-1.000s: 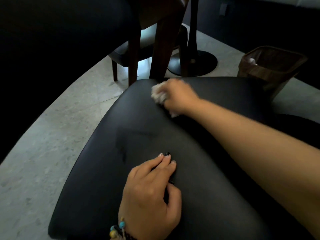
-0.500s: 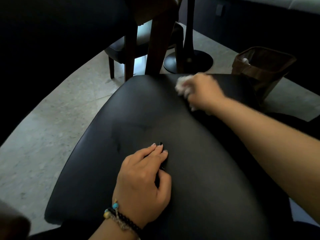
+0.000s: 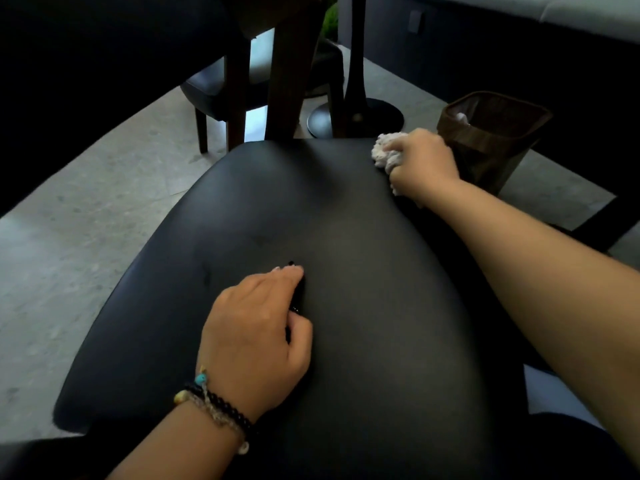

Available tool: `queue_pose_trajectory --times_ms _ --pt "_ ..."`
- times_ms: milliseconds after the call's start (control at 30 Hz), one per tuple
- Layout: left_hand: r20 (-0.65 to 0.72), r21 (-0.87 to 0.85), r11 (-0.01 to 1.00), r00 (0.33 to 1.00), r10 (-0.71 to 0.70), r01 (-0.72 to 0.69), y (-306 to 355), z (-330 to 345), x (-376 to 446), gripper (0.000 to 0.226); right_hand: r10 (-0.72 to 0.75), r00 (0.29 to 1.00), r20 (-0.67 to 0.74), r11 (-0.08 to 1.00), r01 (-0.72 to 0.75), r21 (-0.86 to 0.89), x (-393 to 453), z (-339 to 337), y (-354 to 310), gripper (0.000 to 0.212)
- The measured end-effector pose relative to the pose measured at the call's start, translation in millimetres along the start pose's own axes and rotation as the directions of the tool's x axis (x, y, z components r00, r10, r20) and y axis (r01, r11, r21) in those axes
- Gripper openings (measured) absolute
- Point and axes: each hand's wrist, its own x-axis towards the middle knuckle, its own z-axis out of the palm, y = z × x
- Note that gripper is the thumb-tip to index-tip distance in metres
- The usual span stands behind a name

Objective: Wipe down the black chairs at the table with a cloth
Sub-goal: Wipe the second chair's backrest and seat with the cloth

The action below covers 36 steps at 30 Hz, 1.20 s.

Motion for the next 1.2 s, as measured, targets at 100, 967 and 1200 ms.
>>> queue_pose_trajectory --times_ms 100,967,1200 --pt "0.036 0.228 0.971 0.996 -0.082 0.072 20.3 6.0 15.5 0.041 -0.138 0.989 0.057 0.990 0.136 0.036 -43.6 -7.6 0.8 0.045" --pt "0.214 -0.131 0.991 0.976 0.048 -0.020 51.2 36.5 65.9 0.062 0.691 0.685 0.229 0.210 -0.494 0.844 -62.3 -22.8 73.8 0.015" --pt "0.202 -0.136 0.991 0.978 0.044 -0.017 51.6 37.6 66.5 0.071 0.674 0.692 0.257 0.238 -0.533 0.812 -23.3 -6.2 109.5 0.035"
